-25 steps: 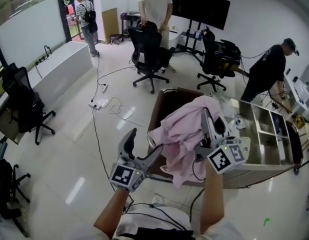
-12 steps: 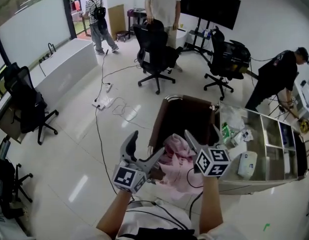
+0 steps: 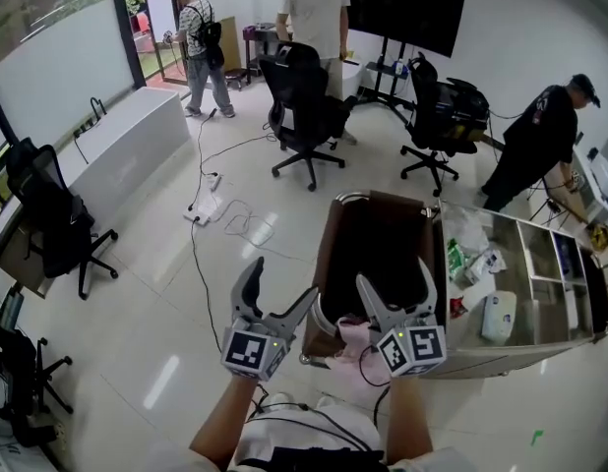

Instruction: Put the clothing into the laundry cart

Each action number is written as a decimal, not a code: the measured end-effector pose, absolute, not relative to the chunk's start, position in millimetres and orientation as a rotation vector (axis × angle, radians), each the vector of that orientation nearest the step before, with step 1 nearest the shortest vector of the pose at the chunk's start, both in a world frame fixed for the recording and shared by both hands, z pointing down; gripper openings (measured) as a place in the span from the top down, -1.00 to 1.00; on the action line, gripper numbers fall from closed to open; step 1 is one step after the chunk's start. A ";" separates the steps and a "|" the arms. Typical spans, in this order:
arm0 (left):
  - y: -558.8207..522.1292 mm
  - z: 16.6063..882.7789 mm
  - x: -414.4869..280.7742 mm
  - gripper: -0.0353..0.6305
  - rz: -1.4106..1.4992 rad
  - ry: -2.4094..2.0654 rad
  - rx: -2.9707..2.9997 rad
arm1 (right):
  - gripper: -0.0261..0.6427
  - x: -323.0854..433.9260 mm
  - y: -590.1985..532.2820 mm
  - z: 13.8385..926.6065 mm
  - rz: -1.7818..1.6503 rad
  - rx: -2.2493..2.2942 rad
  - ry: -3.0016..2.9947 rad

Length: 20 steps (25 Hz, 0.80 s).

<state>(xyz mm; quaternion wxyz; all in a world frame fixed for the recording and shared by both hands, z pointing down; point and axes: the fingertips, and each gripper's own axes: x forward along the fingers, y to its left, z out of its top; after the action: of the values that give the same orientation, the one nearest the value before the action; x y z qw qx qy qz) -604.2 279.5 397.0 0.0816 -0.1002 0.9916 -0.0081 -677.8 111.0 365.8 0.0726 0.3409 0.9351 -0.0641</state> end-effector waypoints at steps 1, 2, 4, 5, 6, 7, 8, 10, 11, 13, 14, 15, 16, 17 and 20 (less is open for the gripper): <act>282.2 395.4 -602.5 -0.42 -0.030 2.968 -0.286 | -0.60 -673.8 112.9 369.9 -0.180 1.009 2.814; 285.1 394.9 -601.0 -0.42 -0.038 2.971 -0.274 | -0.59 -671.1 114.6 373.7 -0.158 0.991 2.820; 294.8 400.1 -598.7 -0.42 -0.077 2.969 -0.245 | -0.57 -668.5 118.8 378.7 -0.117 0.969 2.823; 299.5 402.2 -597.7 -0.42 -0.087 2.971 -0.232 | -0.56 -668.7 121.0 380.0 -0.106 0.965 2.824; 303.7 403.1 -596.7 -0.42 -0.090 2.974 -0.219 | -0.56 -669.4 122.8 380.6 -0.094 0.959 2.831; 307.3 403.1 -595.8 -0.42 -0.090 2.974 -0.208 | -0.56 -670.1 124.3 380.7 -0.076 0.953 2.838; 310.4 402.5 -594.9 -0.42 -0.090 2.973 -0.196 | -0.56 -670.5 125.6 380.3 -0.058 0.948 2.839; 314.5 398.9 -593.4 -0.42 -0.081 2.973 -0.176 | -0.56 -670.2 127.5 378.7 -0.036 0.944 2.838; 315.0 395.7 -593.1 -0.42 -0.071 2.975 -0.170 | -0.55 -669.7 128.2 377.9 -0.028 0.941 2.844; 316.8 394.4 -593.7 -0.42 -0.075 2.976 -0.160 | -0.55 -669.5 129.3 377.8 -0.015 0.940 2.857; 318.4 396.4 -594.2 -0.42 -0.089 2.974 -0.156 | -0.54 -669.6 130.0 378.2 -0.017 0.944 2.859; 319.5 397.7 -594.6 -0.42 -0.099 2.972 -0.154 | -0.54 -669.7 130.9 378.5 -0.022 0.949 2.860; 319.8 398.3 -594.9 -0.42 -0.104 2.969 -0.152 | -0.54 -669.9 131.8 378.8 -0.024 0.955 2.858; 319.5 398.2 -595.1 -0.42 -0.106 2.964 -0.150 | -0.54 -670.1 132.5 378.9 -0.025 0.960 2.855; 316.7 397.0 -595.1 -0.42 -0.101 2.952 -0.145 | -0.54 -671.1 134.6 379.2 -0.034 0.985 2.833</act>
<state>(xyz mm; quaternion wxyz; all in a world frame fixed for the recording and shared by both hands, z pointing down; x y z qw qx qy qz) -595.1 316.7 397.0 0.0919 -0.0489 0.9940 -0.0340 -671.1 134.6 379.2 0.0711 0.3275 0.9421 -0.0112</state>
